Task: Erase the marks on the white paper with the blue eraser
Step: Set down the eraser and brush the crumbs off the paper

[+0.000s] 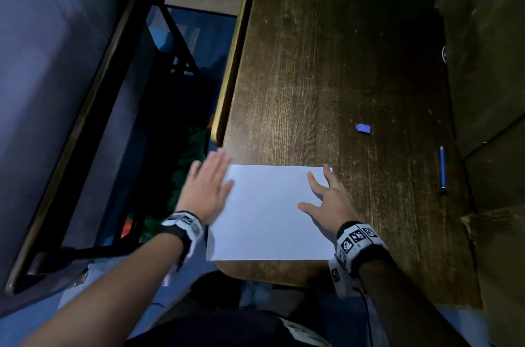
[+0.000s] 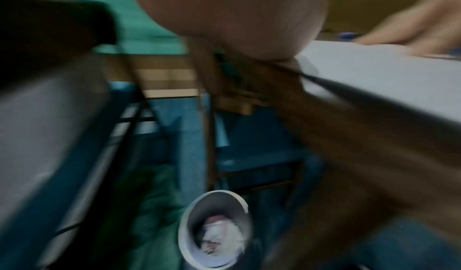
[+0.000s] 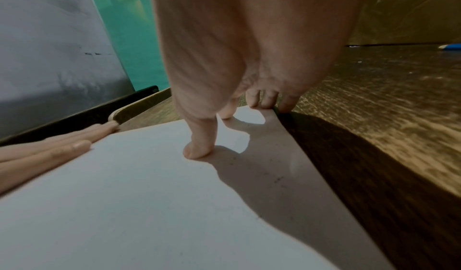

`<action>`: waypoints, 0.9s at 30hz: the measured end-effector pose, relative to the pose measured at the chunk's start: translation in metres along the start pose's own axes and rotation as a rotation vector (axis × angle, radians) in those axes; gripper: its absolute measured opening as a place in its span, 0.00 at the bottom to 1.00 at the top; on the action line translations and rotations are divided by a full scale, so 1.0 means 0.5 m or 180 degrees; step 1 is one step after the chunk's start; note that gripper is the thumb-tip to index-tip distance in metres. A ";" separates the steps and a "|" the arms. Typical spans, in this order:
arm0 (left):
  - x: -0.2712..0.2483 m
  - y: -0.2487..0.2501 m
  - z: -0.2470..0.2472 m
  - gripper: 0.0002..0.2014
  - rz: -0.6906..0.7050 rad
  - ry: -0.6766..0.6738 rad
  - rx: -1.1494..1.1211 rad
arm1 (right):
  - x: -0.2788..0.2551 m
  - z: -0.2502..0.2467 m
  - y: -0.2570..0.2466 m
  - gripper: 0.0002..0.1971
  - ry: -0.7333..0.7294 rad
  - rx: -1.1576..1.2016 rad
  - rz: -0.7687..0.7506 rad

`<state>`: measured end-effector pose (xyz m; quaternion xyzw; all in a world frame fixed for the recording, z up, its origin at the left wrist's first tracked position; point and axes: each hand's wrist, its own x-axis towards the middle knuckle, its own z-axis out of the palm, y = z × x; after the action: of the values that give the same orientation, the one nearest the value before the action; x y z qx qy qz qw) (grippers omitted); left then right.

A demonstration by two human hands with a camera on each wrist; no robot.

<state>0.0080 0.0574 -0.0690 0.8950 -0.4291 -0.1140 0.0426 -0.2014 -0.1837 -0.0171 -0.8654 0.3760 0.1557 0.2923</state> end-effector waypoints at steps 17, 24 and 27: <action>0.020 0.025 -0.001 0.34 -0.0122 -0.0079 -0.0117 | -0.006 0.006 -0.007 0.39 0.0083 0.0049 0.0111; 0.009 0.036 -0.056 0.33 -0.0386 0.0160 -0.0165 | -0.008 0.003 -0.012 0.39 0.0075 0.0041 0.0148; 0.018 0.181 -0.018 0.32 0.0908 -0.0236 -0.0395 | -0.001 0.002 -0.009 0.40 0.0051 0.0025 0.0071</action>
<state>-0.0531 -0.0070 -0.0460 0.8159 -0.5452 -0.1660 0.0977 -0.1987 -0.1802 -0.0161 -0.8612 0.3885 0.1505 0.2910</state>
